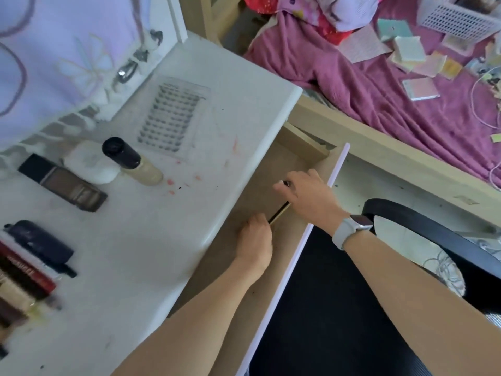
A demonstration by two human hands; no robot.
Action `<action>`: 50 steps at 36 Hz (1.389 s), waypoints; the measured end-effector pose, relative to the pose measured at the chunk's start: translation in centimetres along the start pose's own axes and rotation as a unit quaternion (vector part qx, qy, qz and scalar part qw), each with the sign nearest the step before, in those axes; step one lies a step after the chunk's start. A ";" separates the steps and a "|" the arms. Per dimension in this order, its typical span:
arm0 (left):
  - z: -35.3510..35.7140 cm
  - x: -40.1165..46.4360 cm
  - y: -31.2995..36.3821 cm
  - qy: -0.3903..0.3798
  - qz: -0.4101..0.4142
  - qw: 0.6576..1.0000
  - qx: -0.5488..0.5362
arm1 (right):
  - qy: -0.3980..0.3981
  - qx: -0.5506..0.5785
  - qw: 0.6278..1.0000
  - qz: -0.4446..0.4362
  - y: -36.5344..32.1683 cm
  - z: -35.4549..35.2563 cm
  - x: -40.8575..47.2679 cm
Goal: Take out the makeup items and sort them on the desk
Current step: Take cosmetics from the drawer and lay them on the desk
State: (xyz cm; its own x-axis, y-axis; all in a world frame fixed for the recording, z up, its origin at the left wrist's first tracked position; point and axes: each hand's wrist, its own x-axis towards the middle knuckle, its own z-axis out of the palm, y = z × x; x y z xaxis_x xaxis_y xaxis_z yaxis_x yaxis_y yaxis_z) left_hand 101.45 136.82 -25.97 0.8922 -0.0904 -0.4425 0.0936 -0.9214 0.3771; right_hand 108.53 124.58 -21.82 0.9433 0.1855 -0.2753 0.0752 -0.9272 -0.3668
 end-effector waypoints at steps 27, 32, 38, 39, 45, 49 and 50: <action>-11.8 -27.4 -19.8 0.175 -0.257 0.741 -0.595 | -0.136 0.387 0.908 -0.083 -29.4 4.9 -13.3; -12.7 -28.2 -24.2 0.268 -0.317 0.669 -0.616 | -0.187 0.316 0.926 -0.082 -33.9 7.7 -13.5; -13.7 -25.9 -26.5 0.300 -0.363 0.532 -0.704 | -0.204 0.269 0.938 -0.076 -36.7 9.7 -13.2; -13.9 -25.5 -26.7 0.300 -0.365 0.518 -0.713 | -0.202 0.270 0.938 -0.075 -37.0 9.8 -13.1; -13.5 -22.9 -28.1 0.278 -0.384 0.572 -0.669 | -0.176 0.248 0.950 -0.075 -37.5 10.0 -12.4; -13.9 -22.3 -28.0 0.266 -0.394 0.651 -0.592 | -0.166 0.252 0.949 -0.088 -36.6 9.9 -11.9; -14.2 -22.3 -27.9 0.264 -0.392 0.666 -0.578 | -0.164 0.259 0.947 -0.092 -36.4 9.8 -11.9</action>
State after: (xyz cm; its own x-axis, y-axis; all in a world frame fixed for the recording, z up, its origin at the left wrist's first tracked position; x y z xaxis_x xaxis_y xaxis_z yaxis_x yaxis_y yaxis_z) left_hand 85.25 169.88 -15.11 0.3717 0.6728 -0.6396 0.6269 0.3262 0.7075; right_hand 91.45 159.31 -13.89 0.7714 0.4991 -0.3948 -0.0197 -0.6013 -0.7988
